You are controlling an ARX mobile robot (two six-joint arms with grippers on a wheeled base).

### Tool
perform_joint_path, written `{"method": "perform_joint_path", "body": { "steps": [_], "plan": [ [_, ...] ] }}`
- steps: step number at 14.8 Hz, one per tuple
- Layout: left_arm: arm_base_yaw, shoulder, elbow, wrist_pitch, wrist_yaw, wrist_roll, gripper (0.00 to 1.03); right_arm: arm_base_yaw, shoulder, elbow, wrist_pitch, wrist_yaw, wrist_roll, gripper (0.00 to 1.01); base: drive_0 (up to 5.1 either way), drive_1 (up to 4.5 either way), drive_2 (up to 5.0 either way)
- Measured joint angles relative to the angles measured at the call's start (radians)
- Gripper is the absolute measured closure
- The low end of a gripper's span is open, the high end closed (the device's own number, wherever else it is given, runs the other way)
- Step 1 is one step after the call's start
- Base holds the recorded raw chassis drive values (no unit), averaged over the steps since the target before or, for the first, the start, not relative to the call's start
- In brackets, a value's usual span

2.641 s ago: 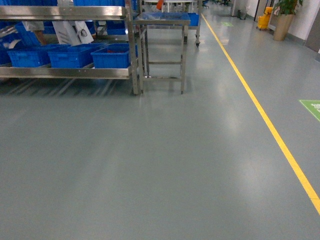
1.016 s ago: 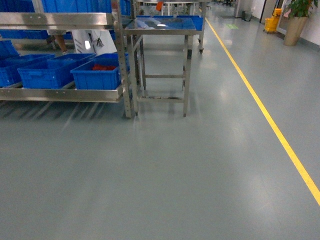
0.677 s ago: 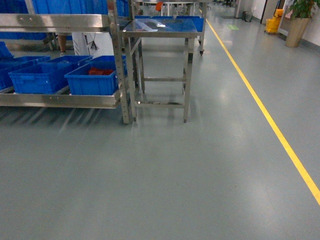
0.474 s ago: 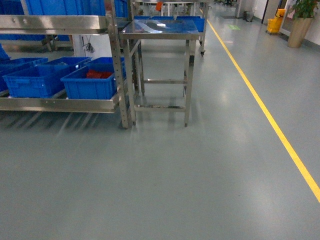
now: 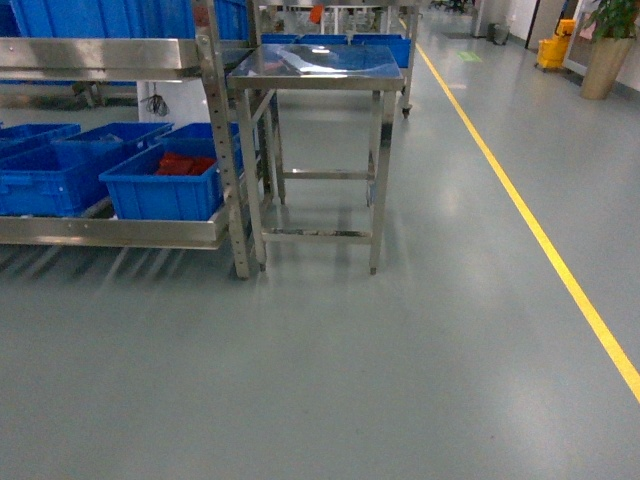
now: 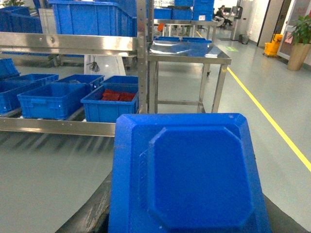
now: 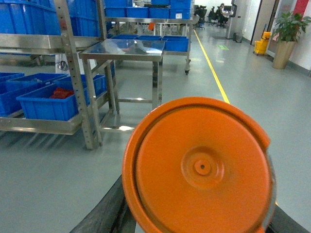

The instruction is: Sort blue parts and orange caps into right shelf containers

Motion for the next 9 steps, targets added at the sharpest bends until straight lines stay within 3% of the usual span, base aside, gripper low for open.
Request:
{"method": "perform_joint_path", "body": {
  "steps": [9],
  "plan": [
    [0.000,0.000,0.000,0.000,0.000,0.000,0.59,0.000,0.000,0.000,0.000,0.000,0.000,0.59,0.1,4.39,-4.2]
  ]
}}
